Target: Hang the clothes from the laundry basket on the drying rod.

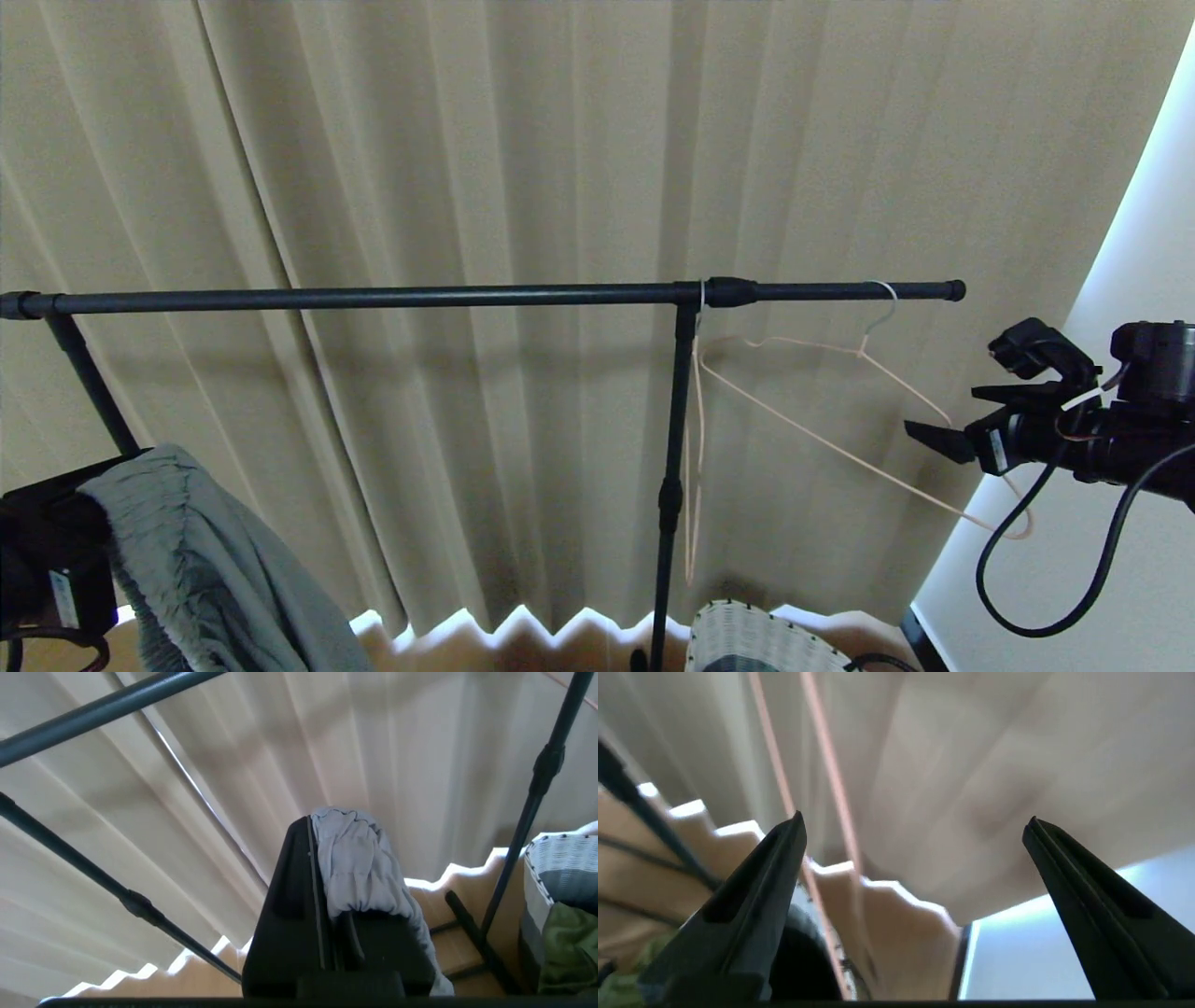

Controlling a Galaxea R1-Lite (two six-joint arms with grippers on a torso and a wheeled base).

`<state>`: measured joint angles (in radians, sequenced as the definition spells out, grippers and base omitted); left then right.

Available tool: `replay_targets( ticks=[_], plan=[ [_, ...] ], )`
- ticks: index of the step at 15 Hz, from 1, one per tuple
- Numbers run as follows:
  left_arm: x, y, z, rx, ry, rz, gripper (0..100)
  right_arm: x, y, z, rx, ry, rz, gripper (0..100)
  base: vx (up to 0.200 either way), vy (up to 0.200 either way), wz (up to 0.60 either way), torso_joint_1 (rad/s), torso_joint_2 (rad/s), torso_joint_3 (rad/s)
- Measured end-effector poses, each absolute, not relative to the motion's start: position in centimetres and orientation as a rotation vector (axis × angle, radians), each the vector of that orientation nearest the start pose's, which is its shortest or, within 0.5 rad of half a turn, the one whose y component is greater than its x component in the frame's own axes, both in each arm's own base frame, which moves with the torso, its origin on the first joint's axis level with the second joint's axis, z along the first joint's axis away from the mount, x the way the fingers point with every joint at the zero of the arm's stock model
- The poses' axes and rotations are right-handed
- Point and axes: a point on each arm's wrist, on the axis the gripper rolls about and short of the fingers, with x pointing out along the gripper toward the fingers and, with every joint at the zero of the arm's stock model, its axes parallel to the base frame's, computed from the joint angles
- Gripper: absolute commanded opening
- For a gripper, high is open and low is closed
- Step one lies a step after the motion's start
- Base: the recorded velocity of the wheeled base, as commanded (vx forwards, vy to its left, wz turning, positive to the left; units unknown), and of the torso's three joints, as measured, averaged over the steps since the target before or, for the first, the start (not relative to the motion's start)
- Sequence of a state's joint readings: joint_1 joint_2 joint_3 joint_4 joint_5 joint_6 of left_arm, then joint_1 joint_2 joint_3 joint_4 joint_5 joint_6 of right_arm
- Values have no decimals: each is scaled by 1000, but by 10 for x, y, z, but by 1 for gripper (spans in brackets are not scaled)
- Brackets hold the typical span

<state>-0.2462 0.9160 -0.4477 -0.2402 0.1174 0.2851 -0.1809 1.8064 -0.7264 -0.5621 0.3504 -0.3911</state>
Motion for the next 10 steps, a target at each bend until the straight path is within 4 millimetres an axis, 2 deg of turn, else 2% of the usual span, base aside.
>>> replay_targets(
  ticks=[3,6,10],
  plan=[
    [104,-24,202,326,207,-164,0,311,-44,114,-231,485,298,100,0,0,0,0,0,0],
    [104,-24,203,326,203,-164,0,309,-34,104,-152,580,330,100,0,0,0,0,0,0],
    [104,-24,203,327,206,-166,0,307,-13,119,-47,611,351,100,0,0,0,0,0,0]
  ],
)
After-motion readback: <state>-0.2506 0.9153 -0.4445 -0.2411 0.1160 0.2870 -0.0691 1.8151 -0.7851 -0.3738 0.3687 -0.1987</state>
